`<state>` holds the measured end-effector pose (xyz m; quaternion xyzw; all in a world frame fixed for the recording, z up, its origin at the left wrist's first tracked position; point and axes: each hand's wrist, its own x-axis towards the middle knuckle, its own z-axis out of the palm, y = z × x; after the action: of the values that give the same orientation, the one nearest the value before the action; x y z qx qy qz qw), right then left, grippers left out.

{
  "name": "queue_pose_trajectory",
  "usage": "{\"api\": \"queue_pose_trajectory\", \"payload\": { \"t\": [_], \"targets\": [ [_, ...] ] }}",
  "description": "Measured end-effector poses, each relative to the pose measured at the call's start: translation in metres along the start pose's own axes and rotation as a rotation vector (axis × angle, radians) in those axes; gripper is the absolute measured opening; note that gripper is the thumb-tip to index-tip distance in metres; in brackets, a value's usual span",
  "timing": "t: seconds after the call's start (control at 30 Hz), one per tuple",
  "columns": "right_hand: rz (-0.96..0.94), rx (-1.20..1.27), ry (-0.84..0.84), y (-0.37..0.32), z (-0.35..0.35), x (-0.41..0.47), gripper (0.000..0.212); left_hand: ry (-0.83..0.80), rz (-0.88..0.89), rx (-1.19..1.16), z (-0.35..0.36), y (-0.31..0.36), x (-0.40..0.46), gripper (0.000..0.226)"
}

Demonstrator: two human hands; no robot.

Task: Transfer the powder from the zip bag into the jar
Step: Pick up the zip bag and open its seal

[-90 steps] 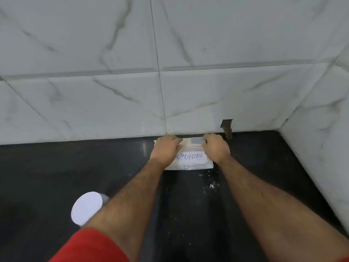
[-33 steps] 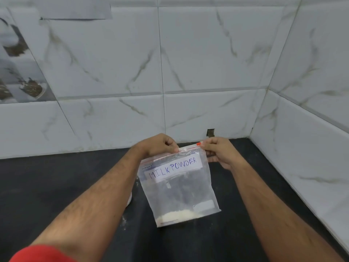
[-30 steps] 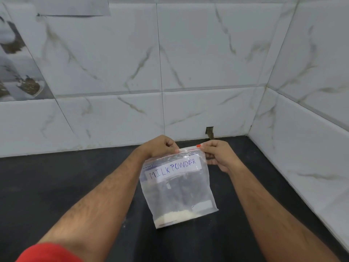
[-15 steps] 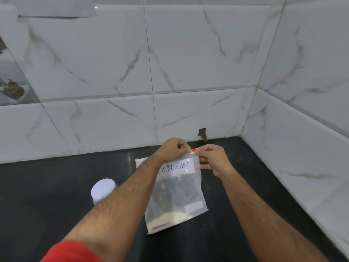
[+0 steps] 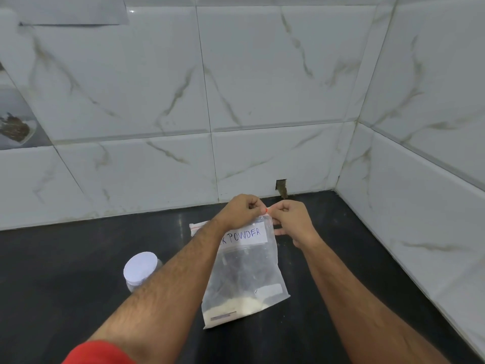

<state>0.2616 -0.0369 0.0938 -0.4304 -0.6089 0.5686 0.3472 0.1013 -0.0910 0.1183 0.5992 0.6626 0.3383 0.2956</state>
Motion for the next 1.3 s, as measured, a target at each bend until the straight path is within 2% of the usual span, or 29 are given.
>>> {"api": "queue_pose_trajectory", "payload": {
  "t": [0.17,0.33,0.6,0.77,0.87,0.97,1.03,1.1,1.17,1.3],
  "targets": [
    [-0.067,-0.111,0.105,0.001,0.006,-0.001,0.010,0.059,0.026,0.056,0.007,-0.001,-0.002,0.013],
    [-0.088,-0.161,0.138,0.000,0.004,-0.001,0.013,0.106,-0.029,0.119,0.003,-0.007,-0.006,0.012],
    [-0.071,-0.150,0.138,0.003,0.001,-0.003,0.013,0.138,-0.051,0.171,-0.005,-0.014,-0.012,0.012],
    [-0.032,-0.093,0.163,0.002,0.001,-0.005,0.011,0.173,-0.068,0.105,-0.007,-0.020,-0.018,0.011],
    [-0.023,-0.143,0.115,0.004,0.000,-0.007,0.010,0.171,-0.096,0.087,-0.008,-0.027,-0.022,0.011],
    [-0.085,-0.199,-0.016,-0.002,0.000,-0.007,0.010,0.163,-0.107,0.078,-0.008,-0.029,-0.025,0.013],
    [-0.154,-0.334,-0.097,-0.011,0.002,-0.006,0.019,0.152,-0.077,0.078,-0.006,-0.024,-0.025,0.016],
    [-0.225,-0.557,-0.139,-0.021,0.006,-0.003,0.008,0.138,-0.042,0.082,-0.005,-0.020,-0.026,0.015],
    [-0.260,-0.690,-0.164,-0.028,0.011,-0.001,0.012,0.136,-0.032,0.084,-0.005,-0.020,-0.027,0.014],
    [-0.259,-0.690,-0.160,-0.032,0.013,-0.002,0.014,0.153,-0.038,0.065,-0.008,-0.027,-0.031,0.014]
  ]
}}
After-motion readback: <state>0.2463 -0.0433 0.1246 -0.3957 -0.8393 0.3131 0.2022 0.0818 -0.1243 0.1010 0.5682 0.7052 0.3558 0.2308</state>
